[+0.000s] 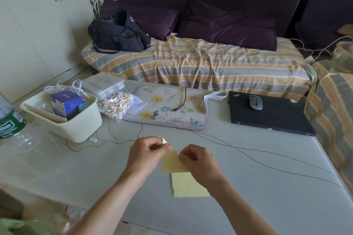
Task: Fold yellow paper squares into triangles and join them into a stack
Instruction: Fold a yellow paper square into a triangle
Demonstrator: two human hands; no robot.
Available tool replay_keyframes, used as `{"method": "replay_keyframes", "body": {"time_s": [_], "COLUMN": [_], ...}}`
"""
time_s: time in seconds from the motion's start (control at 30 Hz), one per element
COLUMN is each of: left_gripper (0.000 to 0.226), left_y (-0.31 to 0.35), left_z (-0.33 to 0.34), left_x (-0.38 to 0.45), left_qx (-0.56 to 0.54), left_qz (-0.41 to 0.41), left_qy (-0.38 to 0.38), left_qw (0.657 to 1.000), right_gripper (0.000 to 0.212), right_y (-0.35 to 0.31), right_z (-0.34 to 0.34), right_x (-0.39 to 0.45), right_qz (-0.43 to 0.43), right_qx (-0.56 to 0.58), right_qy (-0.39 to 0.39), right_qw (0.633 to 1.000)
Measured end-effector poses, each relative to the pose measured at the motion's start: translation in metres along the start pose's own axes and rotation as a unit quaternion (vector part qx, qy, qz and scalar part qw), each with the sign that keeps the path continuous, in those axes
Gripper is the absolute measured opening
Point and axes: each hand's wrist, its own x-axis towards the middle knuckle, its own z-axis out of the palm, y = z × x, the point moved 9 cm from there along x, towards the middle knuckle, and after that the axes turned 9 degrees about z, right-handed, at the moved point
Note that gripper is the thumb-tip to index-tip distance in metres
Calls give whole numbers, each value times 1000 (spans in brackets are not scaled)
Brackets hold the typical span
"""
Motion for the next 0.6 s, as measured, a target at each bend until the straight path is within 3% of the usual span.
{"method": "replay_keyframes", "body": {"time_s": [0.2,0.4,0.6], "left_gripper": [40,17,16], "left_y": [-1,-4,-5], "left_z": [19,14,16], "left_x": [-4,-4,-2], "left_qx": [9,-75,-90], "left_qz": [-1,-15,-28], "left_qy": [-64,6,9], "left_qw": [998,997,995], "right_gripper": [12,14,14], "right_y": [-4,-6,-9], "right_z": [6,3,5], "right_x": [-2,-2,-3], "right_qz": [-10,-7,6], "right_qx": [14,27,39], "right_qy": [-16,2,4], "right_qw": [1000,1000,999]}}
